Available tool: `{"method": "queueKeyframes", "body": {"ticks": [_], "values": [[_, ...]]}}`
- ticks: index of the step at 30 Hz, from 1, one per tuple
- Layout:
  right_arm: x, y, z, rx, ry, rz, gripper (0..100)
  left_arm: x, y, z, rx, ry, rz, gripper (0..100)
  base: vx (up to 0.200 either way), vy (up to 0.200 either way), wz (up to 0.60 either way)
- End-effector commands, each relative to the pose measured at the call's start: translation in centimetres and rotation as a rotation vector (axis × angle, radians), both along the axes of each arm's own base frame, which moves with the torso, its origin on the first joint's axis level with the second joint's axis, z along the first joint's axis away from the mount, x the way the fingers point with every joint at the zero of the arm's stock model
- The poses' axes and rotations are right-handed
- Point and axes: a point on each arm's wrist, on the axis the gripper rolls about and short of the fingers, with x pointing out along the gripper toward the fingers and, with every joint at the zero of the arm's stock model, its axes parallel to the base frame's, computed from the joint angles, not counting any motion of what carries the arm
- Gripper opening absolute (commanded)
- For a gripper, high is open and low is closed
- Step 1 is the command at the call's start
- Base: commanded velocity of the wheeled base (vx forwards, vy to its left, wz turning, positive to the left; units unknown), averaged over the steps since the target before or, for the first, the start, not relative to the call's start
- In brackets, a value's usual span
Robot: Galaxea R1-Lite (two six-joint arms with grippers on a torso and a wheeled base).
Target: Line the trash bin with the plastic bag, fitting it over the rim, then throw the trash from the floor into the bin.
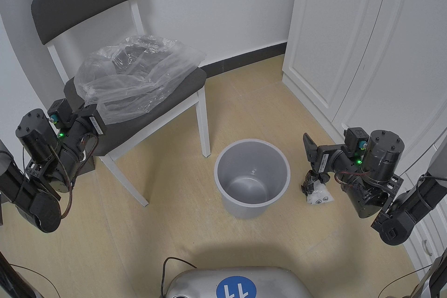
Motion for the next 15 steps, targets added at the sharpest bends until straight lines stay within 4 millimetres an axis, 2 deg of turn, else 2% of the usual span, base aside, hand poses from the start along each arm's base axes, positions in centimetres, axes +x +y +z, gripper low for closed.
{"method": "queueKeyframes", "body": {"ticks": [1,6,15], "values": [[0.1,-0.3,-0.4,-0.015,0.002,-0.002,100,-0.7,-0.4,0.9,-0.008,-0.028,-0.015,0,0.0,0.0,0.0],[-1.4,-1.3,-0.3,-0.177,0.014,-0.039,100,-0.7,-0.4,1.1,-0.01,-0.038,-0.009,0,0.0,0.0,0.0],[-1.2,-1.4,-0.2,-0.175,0.007,-0.064,100,-1.2,-0.6,1.6,-0.015,-0.055,-0.022,0,0.0,0.0,0.0]]}}
